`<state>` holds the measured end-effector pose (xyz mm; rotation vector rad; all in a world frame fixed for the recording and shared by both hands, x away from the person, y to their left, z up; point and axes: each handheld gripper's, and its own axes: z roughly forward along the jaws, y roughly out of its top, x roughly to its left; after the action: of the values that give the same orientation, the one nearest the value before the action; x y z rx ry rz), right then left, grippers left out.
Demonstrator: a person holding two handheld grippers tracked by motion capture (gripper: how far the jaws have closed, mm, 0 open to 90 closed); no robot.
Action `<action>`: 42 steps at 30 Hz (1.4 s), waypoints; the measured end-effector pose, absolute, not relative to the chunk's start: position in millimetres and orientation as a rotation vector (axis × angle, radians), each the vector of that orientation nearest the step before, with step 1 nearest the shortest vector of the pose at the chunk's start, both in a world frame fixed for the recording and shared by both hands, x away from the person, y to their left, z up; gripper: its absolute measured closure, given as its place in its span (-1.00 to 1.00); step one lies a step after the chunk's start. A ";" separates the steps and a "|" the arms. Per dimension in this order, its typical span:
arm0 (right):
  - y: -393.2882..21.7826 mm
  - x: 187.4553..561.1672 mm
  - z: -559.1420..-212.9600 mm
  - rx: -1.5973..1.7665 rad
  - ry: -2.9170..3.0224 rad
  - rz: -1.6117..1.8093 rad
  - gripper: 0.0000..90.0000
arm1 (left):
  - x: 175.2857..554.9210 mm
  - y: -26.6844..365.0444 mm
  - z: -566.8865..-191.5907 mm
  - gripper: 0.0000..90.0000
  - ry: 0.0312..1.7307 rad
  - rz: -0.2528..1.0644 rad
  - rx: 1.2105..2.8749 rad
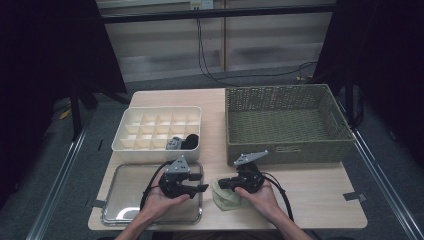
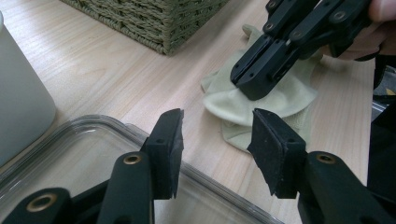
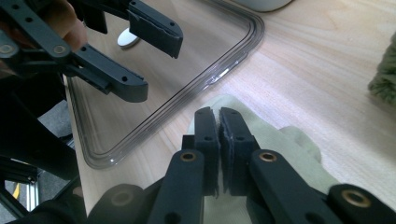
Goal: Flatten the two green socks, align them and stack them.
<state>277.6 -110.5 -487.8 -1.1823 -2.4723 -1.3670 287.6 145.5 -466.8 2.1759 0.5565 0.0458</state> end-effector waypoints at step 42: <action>-148.1 268.7 -484.1 -1.265 -2.474 -1.362 0.64 | 281.5 82.3 -492.1 0.52 0.413 -0.078 2.303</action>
<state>268.7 -148.1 -484.1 -1.2650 -2.4744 -1.3622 281.5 82.3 -492.1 2.3031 0.4133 -0.0781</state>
